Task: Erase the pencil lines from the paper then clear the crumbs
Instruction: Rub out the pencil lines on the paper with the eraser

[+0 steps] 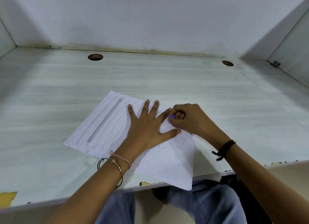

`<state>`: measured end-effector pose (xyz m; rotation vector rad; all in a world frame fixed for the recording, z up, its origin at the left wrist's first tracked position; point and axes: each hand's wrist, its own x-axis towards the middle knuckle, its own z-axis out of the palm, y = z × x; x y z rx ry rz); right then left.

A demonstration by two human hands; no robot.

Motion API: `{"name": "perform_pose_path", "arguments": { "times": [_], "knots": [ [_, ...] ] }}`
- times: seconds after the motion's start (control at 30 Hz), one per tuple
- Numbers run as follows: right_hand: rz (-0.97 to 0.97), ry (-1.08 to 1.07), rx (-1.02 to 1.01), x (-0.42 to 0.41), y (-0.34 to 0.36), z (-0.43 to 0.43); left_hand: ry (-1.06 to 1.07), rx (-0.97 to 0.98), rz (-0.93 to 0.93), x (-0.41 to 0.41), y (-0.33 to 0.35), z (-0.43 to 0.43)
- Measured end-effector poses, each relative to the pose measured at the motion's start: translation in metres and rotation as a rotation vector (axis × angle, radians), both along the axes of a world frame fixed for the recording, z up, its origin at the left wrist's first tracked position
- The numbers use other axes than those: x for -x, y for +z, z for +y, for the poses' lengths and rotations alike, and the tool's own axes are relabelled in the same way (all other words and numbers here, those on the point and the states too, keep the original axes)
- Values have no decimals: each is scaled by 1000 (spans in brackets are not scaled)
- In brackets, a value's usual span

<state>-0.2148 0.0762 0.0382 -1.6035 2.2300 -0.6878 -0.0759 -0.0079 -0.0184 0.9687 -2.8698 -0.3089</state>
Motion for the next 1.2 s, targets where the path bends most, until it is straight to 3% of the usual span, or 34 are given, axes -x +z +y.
{"name": "perform_pose_path", "arguments": {
  "times": [0.13, 0.33, 0.53, 0.73, 0.93, 1.13, 1.2],
  "knots": [
    [91, -173, 26, 36, 4, -13, 7, -15, 22, -2, 0, 0],
    [-20, 42, 14, 3, 1, 6, 2, -11, -1, -1, 2, 1],
    [74, -153, 45, 41, 4, -2, 0, -6, 20, -2, 1, 1],
    [-52, 75, 33, -3, 0, 13, -4, 12, -20, 0, 1, 0],
    [20, -122, 64, 42, 2, 11, -1, -1, 7, -1, 0, 0],
    [-27, 55, 46, 7, -7, 13, 5, -24, -7, 0, 2, 1],
    [15, 27, 65, 17, -9, 11, 2, -23, -2, -1, 1, 0]
  ]
}}
